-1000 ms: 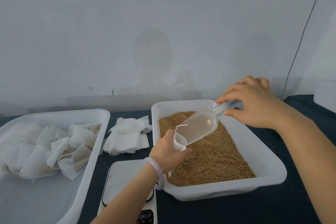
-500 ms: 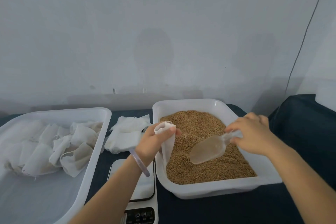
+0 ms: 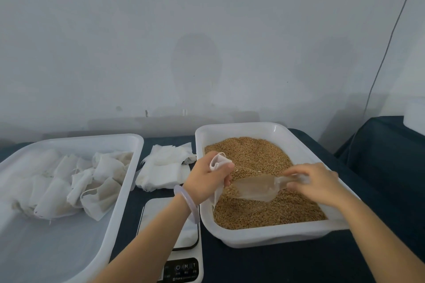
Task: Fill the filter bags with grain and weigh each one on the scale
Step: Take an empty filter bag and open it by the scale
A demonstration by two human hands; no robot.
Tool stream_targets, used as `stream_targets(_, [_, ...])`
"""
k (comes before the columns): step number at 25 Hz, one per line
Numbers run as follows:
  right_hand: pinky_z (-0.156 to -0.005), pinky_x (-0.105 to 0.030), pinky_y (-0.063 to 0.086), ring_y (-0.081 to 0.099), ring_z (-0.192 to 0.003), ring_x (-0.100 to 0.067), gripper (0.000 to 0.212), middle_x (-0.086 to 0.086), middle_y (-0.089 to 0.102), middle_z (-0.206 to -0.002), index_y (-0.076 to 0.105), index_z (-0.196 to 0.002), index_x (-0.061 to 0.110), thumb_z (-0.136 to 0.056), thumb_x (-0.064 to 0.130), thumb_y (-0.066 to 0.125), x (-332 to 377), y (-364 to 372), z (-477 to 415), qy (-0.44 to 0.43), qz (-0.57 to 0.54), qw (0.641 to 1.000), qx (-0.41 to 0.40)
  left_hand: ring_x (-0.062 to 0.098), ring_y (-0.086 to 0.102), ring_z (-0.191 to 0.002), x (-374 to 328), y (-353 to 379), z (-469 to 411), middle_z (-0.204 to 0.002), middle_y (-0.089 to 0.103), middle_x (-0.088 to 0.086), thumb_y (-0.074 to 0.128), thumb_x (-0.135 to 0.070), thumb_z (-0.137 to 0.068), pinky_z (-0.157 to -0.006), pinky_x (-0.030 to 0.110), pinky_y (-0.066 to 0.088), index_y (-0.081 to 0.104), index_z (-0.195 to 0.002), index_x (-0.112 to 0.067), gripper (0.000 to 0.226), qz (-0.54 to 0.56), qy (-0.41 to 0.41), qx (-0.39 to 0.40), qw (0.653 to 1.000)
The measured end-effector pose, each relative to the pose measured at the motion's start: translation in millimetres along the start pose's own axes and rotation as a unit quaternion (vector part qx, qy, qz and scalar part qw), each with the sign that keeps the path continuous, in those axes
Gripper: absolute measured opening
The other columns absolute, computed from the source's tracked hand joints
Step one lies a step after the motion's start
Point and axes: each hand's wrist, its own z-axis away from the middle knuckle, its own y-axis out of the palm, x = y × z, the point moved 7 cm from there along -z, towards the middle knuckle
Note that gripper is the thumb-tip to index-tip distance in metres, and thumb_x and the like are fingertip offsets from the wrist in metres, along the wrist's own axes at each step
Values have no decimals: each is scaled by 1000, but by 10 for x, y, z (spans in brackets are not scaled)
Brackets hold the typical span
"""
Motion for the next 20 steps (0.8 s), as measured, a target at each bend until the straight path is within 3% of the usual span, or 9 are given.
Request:
stream_targets(2, [-108, -51, 27, 48, -119, -11, 28, 26, 56, -105, 55, -91, 53, -81, 32, 71, -39, -186, 39, 3, -40, 999, -3, 4, 58, -56, 65, 55, -16, -66, 61, -3, 62, -22, -89, -59, 16, 50, 54, -89, -7, 17, -20, -23, 8, 999])
stream_targets(6, [-102, -39, 36, 54, -110, -9, 28, 26, 60, -101, 62, -92, 46, -82, 21, 71, 29, -660, 87, -16, -116, 993, -24, 13, 57, -71, 187, 104, -44, -83, 60, 4, 76, -32, -77, -74, 33, 54, 55, -98, -9, 38, -101, -71, -7, 992])
stream_targets(8, [-102, -41, 37, 54, -110, -9, 27, 26, 60, -103, 63, -94, 47, -82, 23, 71, 122, -863, 80, -24, -109, 993, -30, 14, 55, -71, 202, 113, -57, -83, 59, 1, 77, -34, -75, -72, 32, 53, 53, -96, -11, 40, -130, -77, -15, 988])
stream_targets(11, [-96, -33, 37, 52, -109, -6, 27, 28, 58, -101, 63, -91, 50, -82, 25, 71, 327, -1034, 74, -44, -92, 994, -29, 10, 53, -71, 208, 134, -79, -86, 57, -2, 76, -38, -74, -62, 21, 47, 50, -96, -16, 41, -184, -75, -20, 980])
stream_targets(17, [-96, -34, 18, 31, -103, -5, 28, 18, 59, -103, 49, -85, 59, -82, 38, 66, 702, -1139, 48, -79, 86, 990, -80, 1, 49, -75, 230, 210, -98, -89, 51, -12, 74, -44, -75, -57, 16, 39, 43, -104, -23, 46, -239, -71, -4, 968])
stream_targets(20, [-95, -35, 17, 31, -106, -8, 23, 15, 58, -106, 52, -93, 57, -83, 41, 65, 796, -1150, 30, -85, 132, 983, -94, 2, 49, -75, 228, 213, -100, -91, 53, -11, 74, -44, -75, -60, 18, 40, 47, -109, -19, 51, -239, -67, -2, 969])
